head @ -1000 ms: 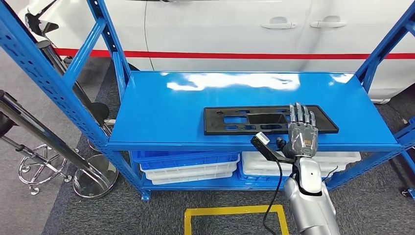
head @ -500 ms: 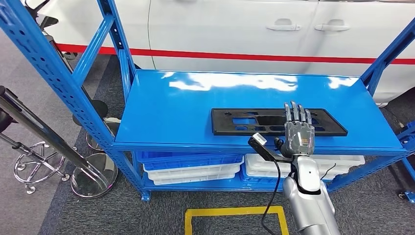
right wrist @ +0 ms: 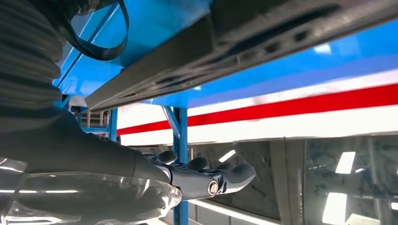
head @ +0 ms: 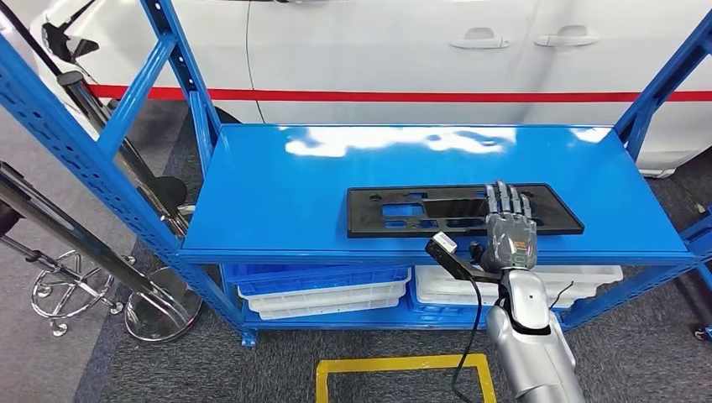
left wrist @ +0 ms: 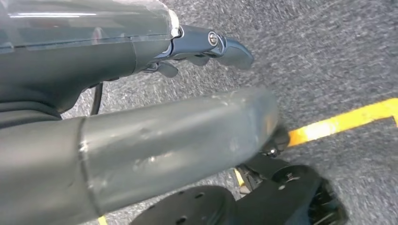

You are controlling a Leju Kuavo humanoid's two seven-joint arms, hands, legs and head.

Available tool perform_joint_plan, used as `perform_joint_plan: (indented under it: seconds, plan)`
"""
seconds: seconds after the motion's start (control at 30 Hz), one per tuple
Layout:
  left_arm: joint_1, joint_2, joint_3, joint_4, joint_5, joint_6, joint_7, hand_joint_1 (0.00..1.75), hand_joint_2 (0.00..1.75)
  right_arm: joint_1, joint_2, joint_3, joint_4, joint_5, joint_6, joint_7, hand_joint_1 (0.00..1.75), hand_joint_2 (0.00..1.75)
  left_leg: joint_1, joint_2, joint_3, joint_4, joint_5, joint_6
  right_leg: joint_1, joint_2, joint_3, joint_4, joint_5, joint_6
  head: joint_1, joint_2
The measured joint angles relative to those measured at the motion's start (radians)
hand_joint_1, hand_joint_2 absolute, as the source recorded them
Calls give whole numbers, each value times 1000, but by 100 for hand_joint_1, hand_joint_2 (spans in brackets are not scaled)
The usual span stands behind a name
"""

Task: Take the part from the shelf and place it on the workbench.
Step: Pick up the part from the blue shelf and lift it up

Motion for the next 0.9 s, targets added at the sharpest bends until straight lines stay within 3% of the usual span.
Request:
perform_joint_plan:
  seconds: [0.03, 0.07, 0.1, 0.17, 0.23, 0.27, 0.4, 0.47, 0.53, 0.6, 0.63, 0.7, 0.77, 0.83, 0.9]
  plan:
    - [1, 0, 0, 0, 0, 0, 0, 0, 0, 1, 0, 1, 3, -1, 1, 0, 0, 175, 0, 0, -30, 63, -23, -1, 2, 0, 0, 1, -1, -2, 0, 0]
    - [3, 0, 0, 0, 0, 0, 1, 0, 0, 2, 0, 2, 6, -2, 2, 0, 0, 175, 0, 0, -48, 98, -28, -2, 3, 0, 0, 2, -2, -3, 0, 0]
    - [4, 1, 0, 0, 1, -1, 1, 0, 0, 2, 0, 2, 9, -5, 2, -1, 0, 175, 0, 0, -48, 96, -14, -2, 4, 1, 0, 4, -3, -3, 0, 0]
    - [4, 4, 0, 0, 1, -6, -2, 0, 0, 3, 0, 4, 15, -12, 0, -2, 0, 175, 0, 0, 3, -13, 55, 3, 5, 2, 1, 10, -8, -1, 0, 0]
    - [3, 7, 0, 0, 0, -15, -8, 0, 0, 3, 0, 6, 19, -19, -4, -4, 0, 175, -3, 0, 58, -131, 94, 10, 9, 3, -2, 21, -15, 6, 0, 0]
    - [3, 8, 0, 0, -1, -17, -12, 0, 0, 2, 0, 7, 21, -22, -7, -4, 0, 175, -5, -1, 71, -160, 98, 14, 10, 3, -4, 25, -18, 11, 0, 0]
    - [9, 12, -2, 0, -8, -20, -26, 0, 0, 2, -2, 12, 33, -33, -17, -8, 0, 175, -3, -2, 85, -178, 86, 38, 6, 3, -14, 54, -24, 36, 1, 0]
    - [9, 13, -3, 0, -9, -20, -31, 0, 0, 0, -4, 13, 37, -35, -21, -10, 0, 175, 0, -2, 102, -185, 81, 47, 3, 3, -64, 146, -50, 47, 1, 0]
    - [8, 14, -3, 0, -9, -20, -35, 0, 0, 0, -6, 15, 40, -35, -22, -10, 0, 175, 0, -2, 114, -185, 71, 50, -2, 3, -142, 262, -90, 56, 2, 0]
    - [9, 14, -3, 0, -9, -19, -36, 0, 0, 3, -7, 15, 42, -36, -22, -9, 0, 175, 0, -3, 130, -184, 56, 47, -5, 3, -188, 302, -85, 58, 2, 0]
    - [9, 14, -4, 0, -8, -18, -37, 0, 0, 4, -7, 16, 42, -36, -22, -9, 0, 175, 0, -3, 142, -184, 47, 45, -6, 2, -187, 274, -58, 56, 2, 0]
    - [9, 14, -5, 2, -8, -18, -38, 0, 0, 4, -10, 17, 42, -35, -22, -7, 0, 175, 0, -3, 171, -186, 25, 40, -5, 1, -144, 145, 25, 47, 2, 0]
    - [7, 13, -7, 5, -8, -18, -39, 0, 0, 3, -14, 18, 42, -35, -22, -6, 0, 175, 0, -2, 192, -196, 8, 30, 5, -1, -111, 47, 66, 35, 3, 0]
    - [5, 13, -9, 6, -7, -18, -40, 0, 0, 3, -16, 19, 41, -35, -22, -6, 0, 175, 0, 0, 208, -203, 8, 18, 12, 0, -99, 21, 59, 22, 5, 0]
    - [5, 13, -9, 6, -6, -18, -41, 0, 0, 2, -17, 19, 38, -35, -24, -5, 0, 175, -1, 1, 201, -157, 36, 5, 8, 3, -66, 5, 50, 8, 6, 0]
